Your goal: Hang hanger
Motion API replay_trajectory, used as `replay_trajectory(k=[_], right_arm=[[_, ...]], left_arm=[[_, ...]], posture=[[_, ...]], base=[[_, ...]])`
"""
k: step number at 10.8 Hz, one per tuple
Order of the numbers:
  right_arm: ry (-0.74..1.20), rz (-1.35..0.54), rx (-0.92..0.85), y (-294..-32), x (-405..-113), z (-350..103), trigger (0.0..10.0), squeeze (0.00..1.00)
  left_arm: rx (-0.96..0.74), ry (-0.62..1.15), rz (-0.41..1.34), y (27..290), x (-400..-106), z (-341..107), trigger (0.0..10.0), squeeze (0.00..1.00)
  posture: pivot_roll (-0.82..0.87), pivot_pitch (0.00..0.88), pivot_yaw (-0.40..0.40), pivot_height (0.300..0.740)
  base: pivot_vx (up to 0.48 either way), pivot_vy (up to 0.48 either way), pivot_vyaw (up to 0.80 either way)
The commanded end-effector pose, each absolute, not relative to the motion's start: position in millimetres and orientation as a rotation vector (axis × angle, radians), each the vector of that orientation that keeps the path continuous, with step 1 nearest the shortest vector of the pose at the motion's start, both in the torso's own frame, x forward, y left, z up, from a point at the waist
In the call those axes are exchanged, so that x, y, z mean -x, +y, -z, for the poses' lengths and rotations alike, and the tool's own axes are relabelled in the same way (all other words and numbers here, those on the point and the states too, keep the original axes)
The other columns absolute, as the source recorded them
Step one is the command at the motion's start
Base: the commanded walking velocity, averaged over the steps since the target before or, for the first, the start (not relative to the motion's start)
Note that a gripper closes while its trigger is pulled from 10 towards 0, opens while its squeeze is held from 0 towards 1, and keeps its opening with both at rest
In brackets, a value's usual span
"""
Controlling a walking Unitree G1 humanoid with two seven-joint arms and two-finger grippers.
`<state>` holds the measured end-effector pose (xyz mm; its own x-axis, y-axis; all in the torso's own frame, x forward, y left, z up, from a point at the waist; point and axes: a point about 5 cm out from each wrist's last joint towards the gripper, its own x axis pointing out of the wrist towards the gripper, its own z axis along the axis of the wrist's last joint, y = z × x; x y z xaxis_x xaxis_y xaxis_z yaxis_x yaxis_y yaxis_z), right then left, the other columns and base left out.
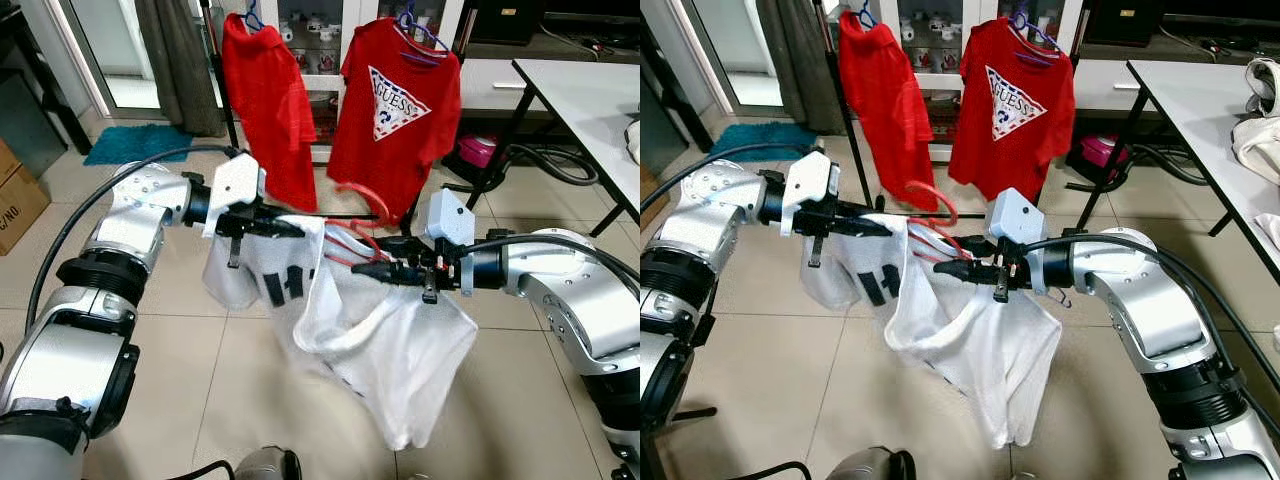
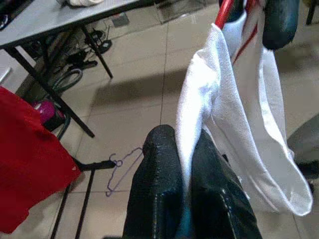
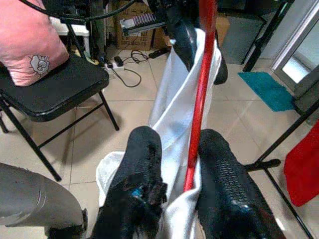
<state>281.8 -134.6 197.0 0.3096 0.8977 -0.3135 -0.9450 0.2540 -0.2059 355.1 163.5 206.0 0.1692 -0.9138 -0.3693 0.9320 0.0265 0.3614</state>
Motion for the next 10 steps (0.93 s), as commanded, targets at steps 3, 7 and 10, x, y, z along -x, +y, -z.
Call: replay_trajectory(k=[3, 7, 10], right_arm=[[0.156, -1.282, 0.426, -132, -281, -197, 0.0, 0.0], [0.168, -1.262, 0.425, -136, -281, -195, 0.0, 0.0], [0.223, -1.234, 0.411, -146, -275, -186, 0.0, 0.0]], left_arm=[[-0.549, -0.082, 1.368, 164, -361, -236, 0.0, 0.0], [-0.526, -0.069, 1.373, 170, -360, -234, 10.0, 1.0], [-0.501, -0.068, 1.375, 180, -357, -234, 10.0, 1.0]], posture=[[-0.15, 0.0, 0.038, 0.74], [-0.15, 0.0, 0.043, 0.74], [-0.14, 0.0, 0.046, 0.74]], base=[[0.0, 0.0, 0.0], [0.0, 0.0, 0.0], [0.0, 0.0, 0.0]])
